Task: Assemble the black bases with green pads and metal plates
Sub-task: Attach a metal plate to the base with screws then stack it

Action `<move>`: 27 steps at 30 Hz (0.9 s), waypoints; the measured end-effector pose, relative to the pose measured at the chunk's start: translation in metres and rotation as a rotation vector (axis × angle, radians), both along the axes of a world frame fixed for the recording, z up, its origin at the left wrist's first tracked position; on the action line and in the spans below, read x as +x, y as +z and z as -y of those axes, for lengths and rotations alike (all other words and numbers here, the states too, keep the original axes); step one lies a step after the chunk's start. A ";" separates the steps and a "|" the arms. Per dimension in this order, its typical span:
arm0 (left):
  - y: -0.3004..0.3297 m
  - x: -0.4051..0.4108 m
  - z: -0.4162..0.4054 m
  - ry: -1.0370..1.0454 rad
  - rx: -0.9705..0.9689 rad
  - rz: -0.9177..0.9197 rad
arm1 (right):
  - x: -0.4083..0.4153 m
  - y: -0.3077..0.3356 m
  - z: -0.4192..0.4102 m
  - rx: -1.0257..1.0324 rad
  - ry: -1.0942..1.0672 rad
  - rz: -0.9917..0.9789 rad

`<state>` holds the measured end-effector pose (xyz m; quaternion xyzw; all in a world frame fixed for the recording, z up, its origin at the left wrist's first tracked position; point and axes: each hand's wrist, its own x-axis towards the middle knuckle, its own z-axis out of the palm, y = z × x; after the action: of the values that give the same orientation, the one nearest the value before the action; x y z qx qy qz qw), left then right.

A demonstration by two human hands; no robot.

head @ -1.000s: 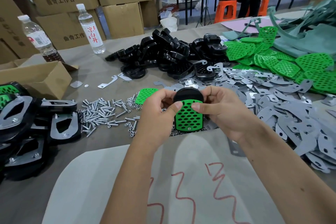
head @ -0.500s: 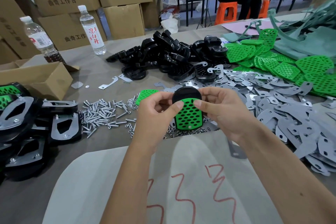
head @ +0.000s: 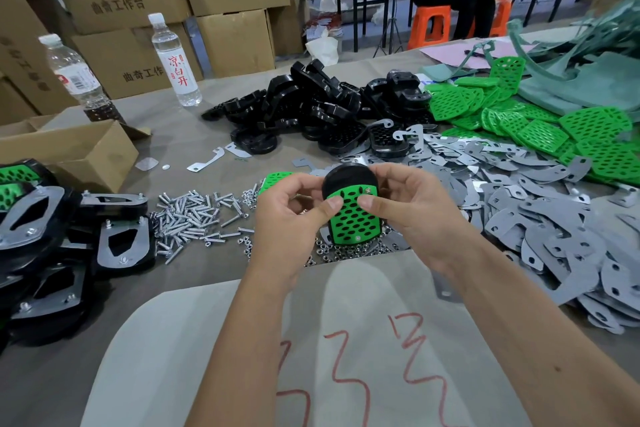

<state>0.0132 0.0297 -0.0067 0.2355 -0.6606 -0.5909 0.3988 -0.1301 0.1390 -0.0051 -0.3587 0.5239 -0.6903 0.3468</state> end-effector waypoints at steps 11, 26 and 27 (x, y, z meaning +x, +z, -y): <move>0.001 0.002 0.002 -0.025 -0.082 -0.061 | 0.000 -0.001 0.001 -0.121 -0.070 -0.066; -0.001 -0.002 0.003 0.164 0.179 -0.155 | -0.004 -0.006 0.002 0.046 -0.061 -0.139; 0.001 -0.002 0.004 0.184 0.269 -0.187 | -0.003 -0.006 0.002 0.107 -0.021 -0.175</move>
<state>0.0114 0.0262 -0.0060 0.2901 -0.5114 -0.6542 0.4757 -0.1332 0.1368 -0.0116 -0.3931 0.5922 -0.6308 0.3112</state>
